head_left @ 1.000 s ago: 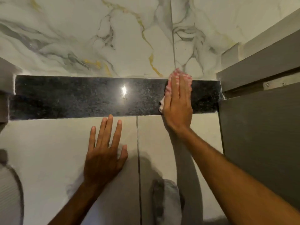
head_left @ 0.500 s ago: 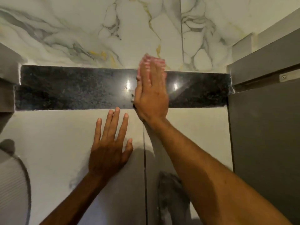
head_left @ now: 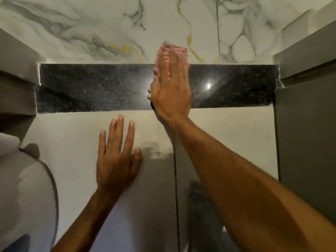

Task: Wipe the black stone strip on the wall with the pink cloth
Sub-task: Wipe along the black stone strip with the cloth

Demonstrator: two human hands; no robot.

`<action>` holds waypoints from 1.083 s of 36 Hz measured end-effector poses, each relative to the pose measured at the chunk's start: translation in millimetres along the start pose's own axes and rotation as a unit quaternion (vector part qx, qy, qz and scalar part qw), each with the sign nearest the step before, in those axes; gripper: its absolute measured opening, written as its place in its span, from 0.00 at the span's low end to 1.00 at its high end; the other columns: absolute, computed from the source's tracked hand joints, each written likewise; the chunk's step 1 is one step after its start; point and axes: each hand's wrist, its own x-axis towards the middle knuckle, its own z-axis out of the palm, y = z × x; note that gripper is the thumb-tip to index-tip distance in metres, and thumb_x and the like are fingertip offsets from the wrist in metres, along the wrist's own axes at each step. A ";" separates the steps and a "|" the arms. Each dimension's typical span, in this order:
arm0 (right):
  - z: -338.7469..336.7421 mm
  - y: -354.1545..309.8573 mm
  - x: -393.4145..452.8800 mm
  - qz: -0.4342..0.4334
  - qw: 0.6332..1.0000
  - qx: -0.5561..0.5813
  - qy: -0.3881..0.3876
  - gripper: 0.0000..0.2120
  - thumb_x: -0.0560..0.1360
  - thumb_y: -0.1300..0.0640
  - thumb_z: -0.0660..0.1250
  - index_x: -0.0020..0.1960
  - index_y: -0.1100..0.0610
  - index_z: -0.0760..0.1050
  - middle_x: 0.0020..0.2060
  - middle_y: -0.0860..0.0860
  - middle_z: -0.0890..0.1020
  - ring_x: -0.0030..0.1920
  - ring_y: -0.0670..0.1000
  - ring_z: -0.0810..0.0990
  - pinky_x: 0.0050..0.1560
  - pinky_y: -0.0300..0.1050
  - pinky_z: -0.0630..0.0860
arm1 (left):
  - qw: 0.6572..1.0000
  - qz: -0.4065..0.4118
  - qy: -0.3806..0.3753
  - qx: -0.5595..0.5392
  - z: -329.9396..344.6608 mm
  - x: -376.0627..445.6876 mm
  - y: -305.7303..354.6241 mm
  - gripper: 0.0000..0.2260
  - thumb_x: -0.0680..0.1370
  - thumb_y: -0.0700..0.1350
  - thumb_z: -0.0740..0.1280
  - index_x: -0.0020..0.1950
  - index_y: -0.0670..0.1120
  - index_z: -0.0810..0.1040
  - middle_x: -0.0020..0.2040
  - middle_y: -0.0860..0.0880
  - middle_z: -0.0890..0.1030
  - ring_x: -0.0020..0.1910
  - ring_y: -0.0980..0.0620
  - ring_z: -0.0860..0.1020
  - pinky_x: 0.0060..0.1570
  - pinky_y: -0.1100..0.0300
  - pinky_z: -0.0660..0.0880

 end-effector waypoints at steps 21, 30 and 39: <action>38.7 -116.1 -13.7 -0.197 0.971 0.034 -0.130 0.35 0.90 0.40 0.51 0.91 0.55 0.52 0.91 0.55 0.54 0.92 0.56 0.50 0.93 0.55 0.49 | 0.974 -0.225 0.021 -0.009 -17.0 -40.5 -52.4 0.33 0.87 0.57 0.54 0.87 0.39 0.59 0.88 0.38 0.57 0.88 0.39 0.56 0.87 0.37 0.55; 23.3 -69.5 -58.3 -0.292 0.943 0.029 -0.155 0.32 0.87 0.46 0.59 0.89 0.51 0.61 0.90 0.52 0.61 0.91 0.54 0.56 0.90 0.59 0.59 | 0.974 -0.225 0.034 -0.021 -11.5 -48.3 -60.5 0.32 0.86 0.54 0.53 0.87 0.38 0.59 0.88 0.38 0.58 0.88 0.39 0.57 0.86 0.36 0.58; 54.1 -162.5 -33.0 -0.335 0.914 0.015 -0.227 0.33 0.89 0.39 0.48 0.91 0.51 0.51 0.91 0.55 0.53 0.92 0.56 0.49 0.92 0.60 0.50 | 0.970 -0.232 0.059 -0.041 -7.4 -42.7 -58.6 0.30 0.89 0.57 0.47 0.87 0.41 0.59 0.89 0.40 0.58 0.89 0.44 0.54 0.88 0.40 0.52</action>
